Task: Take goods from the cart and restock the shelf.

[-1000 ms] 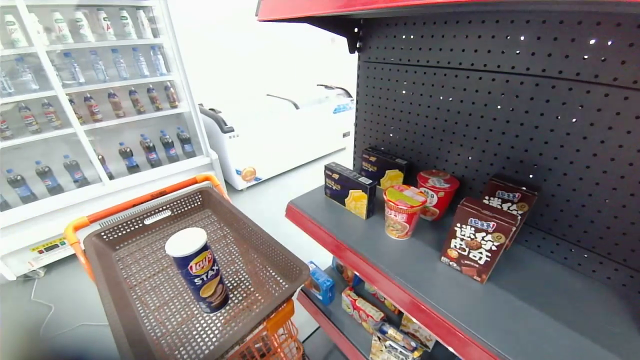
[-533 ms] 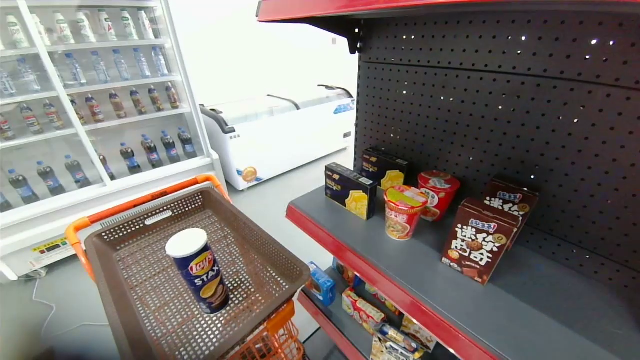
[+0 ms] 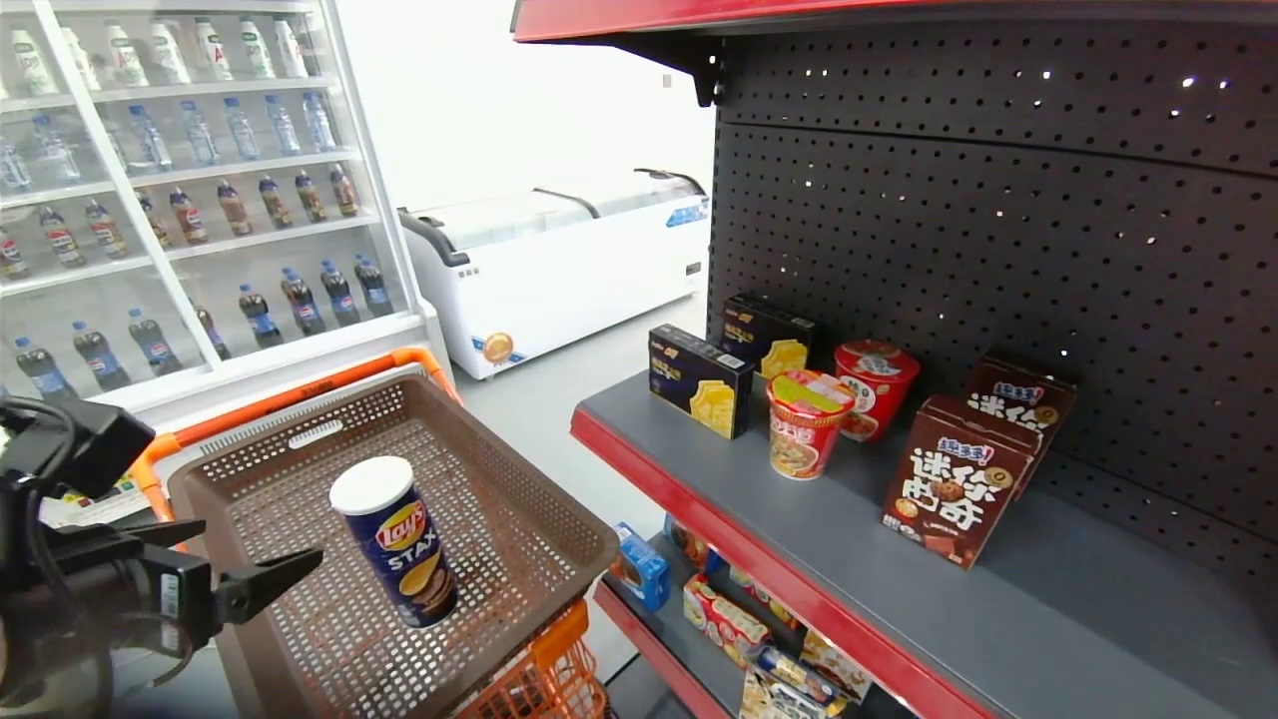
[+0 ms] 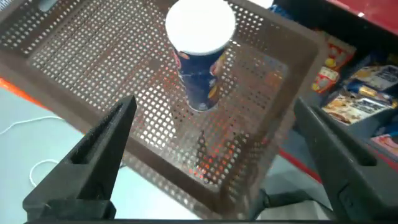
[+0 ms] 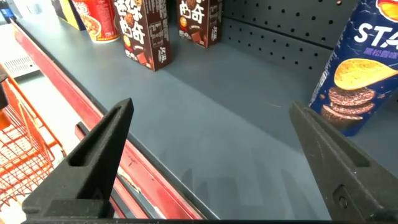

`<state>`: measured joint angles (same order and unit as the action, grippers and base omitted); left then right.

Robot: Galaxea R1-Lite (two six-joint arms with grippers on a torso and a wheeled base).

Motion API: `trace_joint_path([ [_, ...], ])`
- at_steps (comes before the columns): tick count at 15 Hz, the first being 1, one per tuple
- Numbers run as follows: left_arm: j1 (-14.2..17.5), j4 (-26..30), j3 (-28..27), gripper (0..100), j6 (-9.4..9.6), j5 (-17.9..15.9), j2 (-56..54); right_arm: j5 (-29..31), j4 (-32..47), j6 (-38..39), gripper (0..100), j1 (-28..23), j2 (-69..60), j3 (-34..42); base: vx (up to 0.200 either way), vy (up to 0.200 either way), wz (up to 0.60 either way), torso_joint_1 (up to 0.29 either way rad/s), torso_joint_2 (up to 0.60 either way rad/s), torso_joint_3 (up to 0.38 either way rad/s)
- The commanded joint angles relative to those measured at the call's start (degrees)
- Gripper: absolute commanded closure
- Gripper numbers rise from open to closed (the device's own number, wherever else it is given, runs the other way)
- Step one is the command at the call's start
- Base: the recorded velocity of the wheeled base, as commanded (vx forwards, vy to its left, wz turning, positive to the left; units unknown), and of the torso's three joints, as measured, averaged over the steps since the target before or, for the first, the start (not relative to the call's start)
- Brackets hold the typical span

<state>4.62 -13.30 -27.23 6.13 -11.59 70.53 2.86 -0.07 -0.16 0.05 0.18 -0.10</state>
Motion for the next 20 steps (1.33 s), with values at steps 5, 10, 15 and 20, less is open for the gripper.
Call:
trace_joint_path([
  [5, -0.31, -19.4, 4.21, 0, 0.46, -0.8, 25.0, -0.05, -0.01, -0.02, 0, 0.04, 0.08, 0.01, 0.0, 0.0, 0.0, 0.0, 0.0, 0.0],
  [10, -2.07, -32.14, 5.61, 0, 0.2, -0.98, 35.99, -0.05, -0.01, -0.02, 0, 0.04, 0.08, 0.01, 0.0, 0.0, 0.0, 0.0, 0.0, 0.0],
  [15, -4.0, -54.73, 12.91, 0, 0.9, -0.89, 45.48, -0.05, -0.01, -0.02, 0, 0.04, 0.08, 0.01, 0.0, 0.0, 0.0, 0.0, 0.0, 0.0],
  [20, -4.62, -67.91, 14.14, 0, 0.99, -0.8, 51.81, -0.05, -0.01, -0.02, 0, 0.04, 0.08, 0.01, 0.0, 0.0, 0.0, 0.0, 0.0, 0.0],
])
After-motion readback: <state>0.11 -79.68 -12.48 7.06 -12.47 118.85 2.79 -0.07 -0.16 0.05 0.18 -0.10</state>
